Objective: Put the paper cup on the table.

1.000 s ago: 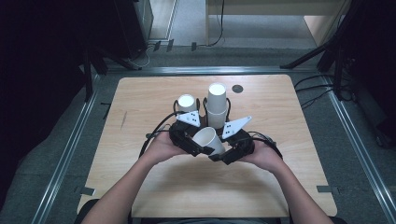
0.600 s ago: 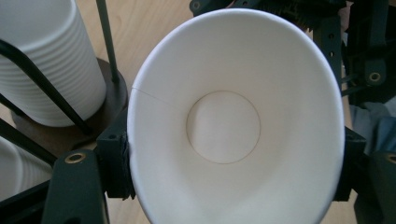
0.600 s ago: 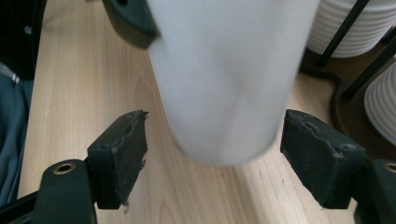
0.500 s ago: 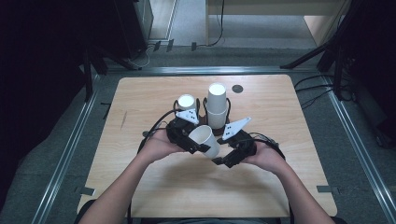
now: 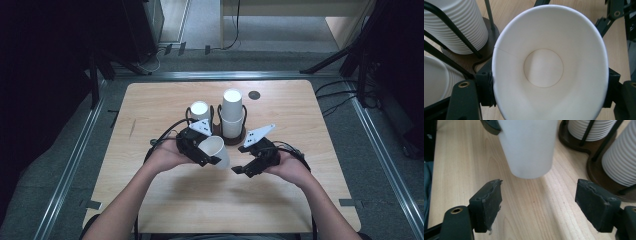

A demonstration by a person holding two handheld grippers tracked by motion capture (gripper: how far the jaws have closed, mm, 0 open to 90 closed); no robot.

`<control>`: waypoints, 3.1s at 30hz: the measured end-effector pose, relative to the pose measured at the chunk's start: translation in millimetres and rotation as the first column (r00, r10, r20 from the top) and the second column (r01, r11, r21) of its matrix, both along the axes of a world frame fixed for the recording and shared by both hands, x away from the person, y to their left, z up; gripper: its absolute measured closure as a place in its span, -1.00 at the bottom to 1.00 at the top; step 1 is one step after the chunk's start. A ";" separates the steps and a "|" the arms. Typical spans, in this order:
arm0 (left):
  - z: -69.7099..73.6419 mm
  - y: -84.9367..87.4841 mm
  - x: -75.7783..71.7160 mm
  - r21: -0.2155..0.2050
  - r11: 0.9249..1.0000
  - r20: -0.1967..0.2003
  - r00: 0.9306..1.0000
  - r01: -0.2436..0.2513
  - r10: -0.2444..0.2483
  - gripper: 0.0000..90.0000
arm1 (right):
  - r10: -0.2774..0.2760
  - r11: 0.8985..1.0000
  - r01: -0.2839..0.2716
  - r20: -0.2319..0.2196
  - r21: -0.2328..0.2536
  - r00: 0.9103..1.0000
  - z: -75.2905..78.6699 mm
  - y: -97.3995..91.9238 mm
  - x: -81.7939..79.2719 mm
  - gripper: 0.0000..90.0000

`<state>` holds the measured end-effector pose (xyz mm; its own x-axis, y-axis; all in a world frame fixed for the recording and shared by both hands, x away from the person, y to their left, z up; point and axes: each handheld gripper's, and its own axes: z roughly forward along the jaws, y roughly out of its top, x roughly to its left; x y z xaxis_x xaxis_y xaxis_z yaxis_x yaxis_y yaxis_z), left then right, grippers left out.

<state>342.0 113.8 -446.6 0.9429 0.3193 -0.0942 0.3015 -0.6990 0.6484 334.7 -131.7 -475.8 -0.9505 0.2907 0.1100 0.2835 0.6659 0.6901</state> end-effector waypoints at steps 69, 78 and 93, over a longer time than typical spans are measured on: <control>-11.3 132.9 28.0 0.064 0.922 -0.063 0.921 -0.381 0.385 -0.48 | -0.113 0.993 0.114 0.061 -0.007 0.992 -2.6 -31.3 20.5 -0.51; -14.9 142.0 40.9 0.108 0.899 -0.041 0.901 -0.425 0.432 -0.49 | -0.112 0.994 0.112 0.049 -0.002 0.993 -4.3 -32.5 16.7 -0.51; -22.1 162.1 61.4 0.163 0.845 -0.008 0.856 -0.509 0.517 -0.49 | -0.119 0.993 0.120 0.046 -0.019 0.992 -10.3 -33.1 15.8 -0.51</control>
